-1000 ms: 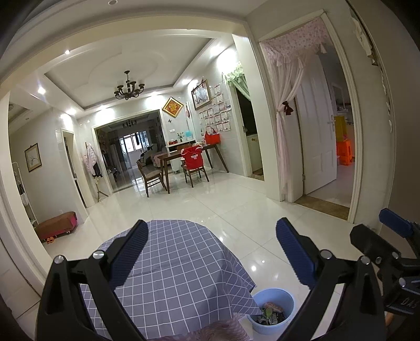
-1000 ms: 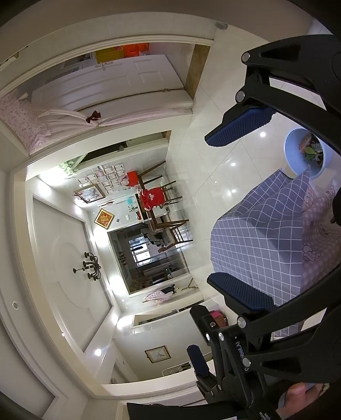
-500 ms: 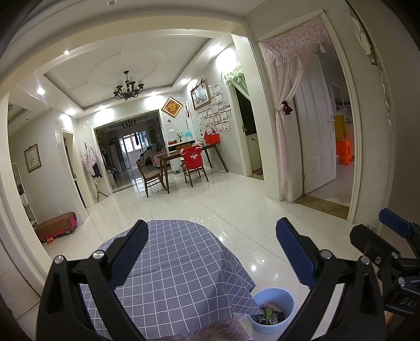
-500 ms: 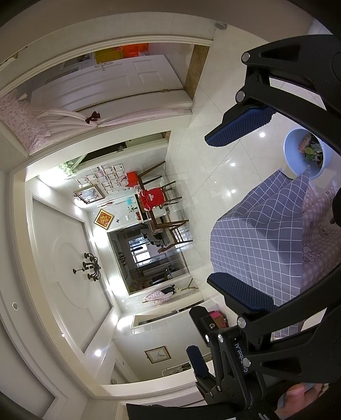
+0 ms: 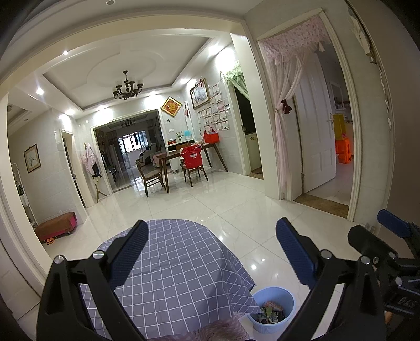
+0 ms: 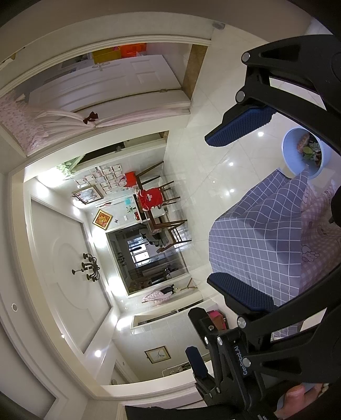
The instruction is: Collect trash
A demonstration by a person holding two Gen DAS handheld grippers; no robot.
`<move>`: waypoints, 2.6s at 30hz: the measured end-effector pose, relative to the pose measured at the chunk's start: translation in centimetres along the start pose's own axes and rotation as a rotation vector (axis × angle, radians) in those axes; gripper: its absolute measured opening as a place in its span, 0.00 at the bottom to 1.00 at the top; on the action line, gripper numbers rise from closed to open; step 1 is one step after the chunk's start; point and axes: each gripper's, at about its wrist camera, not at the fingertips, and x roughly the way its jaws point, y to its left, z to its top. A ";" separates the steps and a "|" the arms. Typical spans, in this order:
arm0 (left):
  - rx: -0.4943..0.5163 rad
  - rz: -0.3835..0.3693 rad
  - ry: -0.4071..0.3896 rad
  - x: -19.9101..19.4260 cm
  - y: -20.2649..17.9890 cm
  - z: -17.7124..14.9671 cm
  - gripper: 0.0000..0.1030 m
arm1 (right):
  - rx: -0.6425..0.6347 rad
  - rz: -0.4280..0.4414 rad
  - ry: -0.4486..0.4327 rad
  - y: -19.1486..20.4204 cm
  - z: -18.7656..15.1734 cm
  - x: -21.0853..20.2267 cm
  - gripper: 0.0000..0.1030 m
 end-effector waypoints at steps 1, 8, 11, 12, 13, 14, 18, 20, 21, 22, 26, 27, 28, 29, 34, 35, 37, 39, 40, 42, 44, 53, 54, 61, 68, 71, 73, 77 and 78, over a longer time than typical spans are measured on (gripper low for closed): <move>0.000 0.001 0.001 0.0 0.0 0.0 0.93 | 0.001 -0.001 0.000 -0.1 -0.1 0.1 0.92; -0.001 0.002 0.002 0.1 0.1 -0.2 0.93 | 0.001 -0.001 0.001 -0.1 -0.3 0.1 0.92; -0.001 0.002 0.003 0.1 0.1 -0.2 0.93 | 0.002 -0.002 0.002 0.0 -0.3 0.1 0.92; -0.001 0.001 0.003 0.1 0.2 -0.3 0.93 | 0.002 -0.001 0.003 -0.1 -0.3 0.1 0.92; -0.001 0.002 0.004 0.1 0.1 -0.2 0.93 | 0.002 0.000 0.002 -0.1 -0.3 0.1 0.92; -0.001 0.003 0.003 0.1 0.1 -0.2 0.93 | 0.002 -0.001 0.002 0.0 -0.3 0.0 0.92; -0.001 0.002 0.010 0.3 0.2 -0.6 0.93 | 0.005 -0.002 0.003 -0.1 -0.3 0.1 0.92; 0.000 0.003 0.011 0.2 0.3 -0.5 0.93 | 0.004 -0.001 0.005 0.0 -0.2 0.0 0.92; 0.000 0.003 0.010 0.2 0.3 -0.6 0.93 | 0.003 -0.002 0.004 0.0 -0.2 0.0 0.92; 0.001 0.003 0.011 0.3 0.3 -0.7 0.93 | 0.004 -0.001 0.004 -0.3 -0.3 0.1 0.92; 0.002 0.002 0.012 0.3 0.3 -1.0 0.93 | 0.004 -0.001 0.005 -0.3 -0.3 0.1 0.92; 0.002 0.002 0.012 0.3 0.2 -0.8 0.93 | 0.005 -0.002 0.006 -0.3 -0.3 0.1 0.92; 0.002 0.003 0.012 0.3 0.2 -0.8 0.93 | 0.005 -0.002 0.005 -0.3 -0.2 0.1 0.92; 0.001 0.002 0.013 0.3 0.3 -0.9 0.93 | 0.006 -0.002 0.005 -0.2 -0.3 0.0 0.92; 0.002 0.004 0.014 0.3 0.3 -0.9 0.93 | 0.010 -0.003 0.009 -0.1 -0.7 0.0 0.92; 0.002 0.004 0.014 0.3 0.3 -0.9 0.93 | 0.009 -0.004 0.009 -0.1 -0.6 0.0 0.92; 0.002 0.004 0.014 0.3 0.4 -0.9 0.93 | 0.009 -0.003 0.009 0.0 -0.6 0.0 0.92; 0.003 0.003 0.014 0.3 0.4 -0.9 0.93 | 0.010 -0.004 0.008 0.0 -0.6 -0.1 0.92; 0.003 0.003 0.013 0.3 0.4 -1.0 0.93 | 0.010 -0.004 0.009 0.1 -0.7 -0.1 0.92; 0.004 0.003 0.013 0.3 0.4 -1.0 0.93 | 0.011 -0.005 0.009 0.0 -0.6 -0.1 0.92; 0.003 0.003 0.014 0.3 0.4 -0.8 0.93 | 0.012 -0.002 0.011 0.1 -0.6 -0.1 0.92; 0.004 0.003 0.016 0.3 0.5 -0.8 0.93 | 0.012 -0.002 0.012 0.7 -0.8 -0.3 0.92; 0.004 0.004 0.015 0.3 0.5 -0.8 0.93 | 0.012 -0.002 0.013 0.8 -0.9 -0.2 0.92; 0.006 0.002 0.015 0.4 0.5 -1.0 0.93 | 0.015 -0.001 0.013 0.8 -0.7 -0.2 0.92; 0.006 0.002 0.016 0.4 0.5 -0.9 0.93 | 0.017 0.003 0.014 1.0 -1.0 -0.1 0.92; 0.006 0.002 0.017 0.4 0.5 -0.8 0.93 | 0.017 0.002 0.016 1.3 -1.2 -0.1 0.92; 0.006 0.001 0.017 0.3 0.5 -0.8 0.93 | 0.017 0.001 0.016 1.1 -1.0 -0.1 0.92; 0.007 0.001 0.017 0.3 0.6 -0.9 0.93 | 0.018 0.002 0.015 1.1 -0.9 -0.1 0.92; 0.007 0.002 0.017 0.3 0.5 -0.7 0.93 | 0.018 0.001 0.015 1.2 -1.0 -0.2 0.92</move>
